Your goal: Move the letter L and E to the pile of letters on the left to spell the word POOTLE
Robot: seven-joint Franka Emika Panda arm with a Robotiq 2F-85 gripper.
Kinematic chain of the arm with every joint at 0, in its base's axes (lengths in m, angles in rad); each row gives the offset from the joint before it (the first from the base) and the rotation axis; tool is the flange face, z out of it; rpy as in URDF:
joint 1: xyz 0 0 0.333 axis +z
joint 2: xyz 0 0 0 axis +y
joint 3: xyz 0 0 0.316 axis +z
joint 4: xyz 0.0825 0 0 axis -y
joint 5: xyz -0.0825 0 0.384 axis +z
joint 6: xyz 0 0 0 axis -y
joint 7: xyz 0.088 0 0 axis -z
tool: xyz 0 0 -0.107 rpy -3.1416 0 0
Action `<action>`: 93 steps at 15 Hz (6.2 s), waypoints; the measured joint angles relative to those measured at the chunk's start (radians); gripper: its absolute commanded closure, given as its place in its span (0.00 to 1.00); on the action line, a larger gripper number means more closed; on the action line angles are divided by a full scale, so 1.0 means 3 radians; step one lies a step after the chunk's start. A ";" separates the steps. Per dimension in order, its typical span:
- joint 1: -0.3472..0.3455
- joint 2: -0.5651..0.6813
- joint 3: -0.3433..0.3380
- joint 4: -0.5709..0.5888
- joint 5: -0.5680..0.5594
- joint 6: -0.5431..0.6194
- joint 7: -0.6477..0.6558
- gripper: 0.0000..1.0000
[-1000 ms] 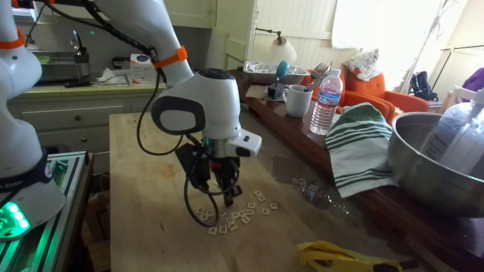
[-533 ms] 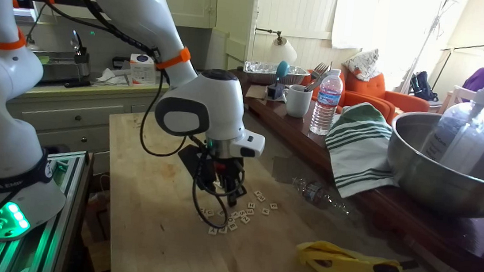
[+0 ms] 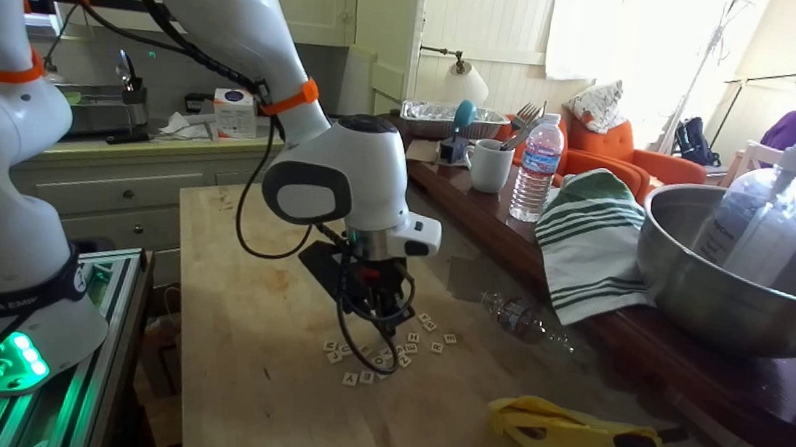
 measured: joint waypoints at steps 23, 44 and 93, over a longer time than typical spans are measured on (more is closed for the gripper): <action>-0.0015 0.0033 0.0088 0.0037 -0.0013 0.0035 -0.0474 1.00; -0.0015 0.0053 0.0184 0.0056 -0.0018 0.0053 -0.0553 1.00; 0.0045 -0.0326 0.0261 -0.0249 0.0251 0.0052 -0.0664 1.00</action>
